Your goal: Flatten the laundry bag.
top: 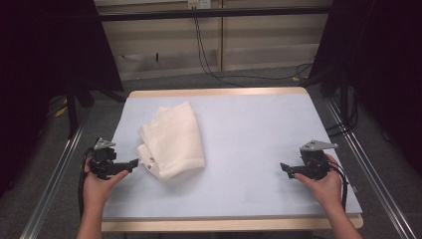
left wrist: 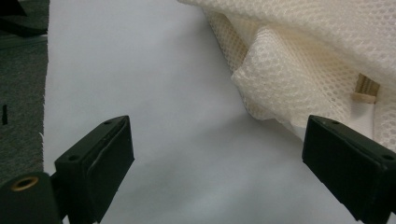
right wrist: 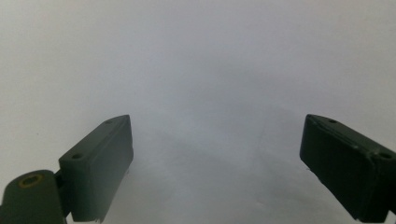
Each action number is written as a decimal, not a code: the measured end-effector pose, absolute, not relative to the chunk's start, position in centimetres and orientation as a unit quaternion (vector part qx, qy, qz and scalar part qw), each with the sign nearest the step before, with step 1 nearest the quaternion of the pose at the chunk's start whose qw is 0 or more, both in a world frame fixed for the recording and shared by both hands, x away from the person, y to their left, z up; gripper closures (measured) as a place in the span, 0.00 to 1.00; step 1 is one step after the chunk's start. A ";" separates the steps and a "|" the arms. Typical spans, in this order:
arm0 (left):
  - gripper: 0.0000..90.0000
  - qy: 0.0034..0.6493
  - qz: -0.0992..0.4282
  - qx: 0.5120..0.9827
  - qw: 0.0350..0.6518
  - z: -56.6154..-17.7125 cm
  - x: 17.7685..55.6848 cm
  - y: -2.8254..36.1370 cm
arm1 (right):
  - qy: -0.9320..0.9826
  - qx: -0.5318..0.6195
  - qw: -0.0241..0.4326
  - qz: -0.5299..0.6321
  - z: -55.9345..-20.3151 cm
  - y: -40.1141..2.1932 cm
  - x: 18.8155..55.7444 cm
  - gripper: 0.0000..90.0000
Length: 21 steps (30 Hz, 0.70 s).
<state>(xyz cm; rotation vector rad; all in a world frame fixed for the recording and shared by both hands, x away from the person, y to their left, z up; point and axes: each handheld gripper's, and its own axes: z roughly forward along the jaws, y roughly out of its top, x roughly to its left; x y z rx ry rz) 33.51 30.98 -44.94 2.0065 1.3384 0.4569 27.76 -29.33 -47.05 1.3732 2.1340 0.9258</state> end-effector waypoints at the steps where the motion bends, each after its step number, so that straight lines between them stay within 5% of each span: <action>1: 0.10 0.513 0.175 0.770 0.337 -44.9 33.5 31.0 | 0.771 0.496 0.218 0.334 -47.1 -29.3 27.8 0.10; 21: 0.19 0.504 0.165 0.776 0.343 -44.6 34.7 29.2 | 0.771 0.489 0.218 0.345 -46.8 -29.2 27.5 0.13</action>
